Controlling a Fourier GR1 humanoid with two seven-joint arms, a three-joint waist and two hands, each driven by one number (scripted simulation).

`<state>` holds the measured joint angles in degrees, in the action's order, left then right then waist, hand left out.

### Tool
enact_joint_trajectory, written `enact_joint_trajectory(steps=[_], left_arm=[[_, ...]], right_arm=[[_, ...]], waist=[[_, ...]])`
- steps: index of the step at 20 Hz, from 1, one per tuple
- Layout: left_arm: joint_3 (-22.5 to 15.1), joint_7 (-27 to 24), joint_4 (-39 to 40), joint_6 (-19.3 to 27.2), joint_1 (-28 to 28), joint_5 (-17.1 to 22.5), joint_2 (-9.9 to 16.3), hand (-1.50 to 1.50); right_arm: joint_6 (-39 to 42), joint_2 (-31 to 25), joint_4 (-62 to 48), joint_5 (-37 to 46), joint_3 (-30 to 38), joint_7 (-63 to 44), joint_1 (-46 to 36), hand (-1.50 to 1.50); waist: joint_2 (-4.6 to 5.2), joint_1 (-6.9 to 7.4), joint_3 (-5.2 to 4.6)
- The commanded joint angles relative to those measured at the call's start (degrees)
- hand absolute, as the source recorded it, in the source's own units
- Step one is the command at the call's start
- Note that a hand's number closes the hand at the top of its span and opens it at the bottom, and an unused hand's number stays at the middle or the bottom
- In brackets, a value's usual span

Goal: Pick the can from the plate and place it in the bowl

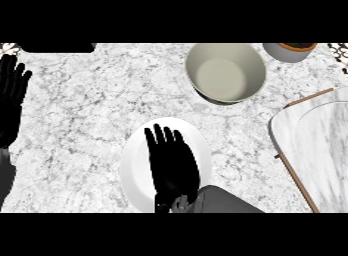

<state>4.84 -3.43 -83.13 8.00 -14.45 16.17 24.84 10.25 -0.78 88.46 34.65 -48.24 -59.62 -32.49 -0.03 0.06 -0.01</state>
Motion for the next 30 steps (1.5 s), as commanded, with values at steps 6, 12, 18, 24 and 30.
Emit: enact_joint_trajectory(steps=[6,12,18,24,30], left_arm=[[0.95,1.33,-2.83,-1.57,2.56,-1.91,-2.49,0.0],[2.56,1.62,-3.18,-1.57,1.77,-3.38,-3.12,0.0],[3.37,-0.04,0.49,-3.37,-0.02,-4.39,-3.63,0.0],[3.83,3.31,-4.01,-3.11,1.07,-5.05,-4.19,0.0],[4.29,5.89,-6.44,-3.64,1.77,-4.82,-4.86,0.0]], right_arm=[[-3.11,0.76,-5.32,1.62,-0.58,2.47,0.24,-1.5],[-0.77,0.77,-8.07,0.4,1.89,3.18,-0.16,-1.5],[-6.34,0.78,-14.65,0.36,-2.74,5.13,0.49,-1.5],[-2.2,0.78,-14.63,3.19,2.59,6.36,2.97,-1.5],[-5.82,0.41,-19.3,4.95,2.8,11.58,4.13,-1.5]], waist=[[0.03,0.4,0.01],[0.03,0.31,0.01],[0.11,0.35,0.01],[-0.02,0.09,0.01],[-0.01,0.11,0.02]])
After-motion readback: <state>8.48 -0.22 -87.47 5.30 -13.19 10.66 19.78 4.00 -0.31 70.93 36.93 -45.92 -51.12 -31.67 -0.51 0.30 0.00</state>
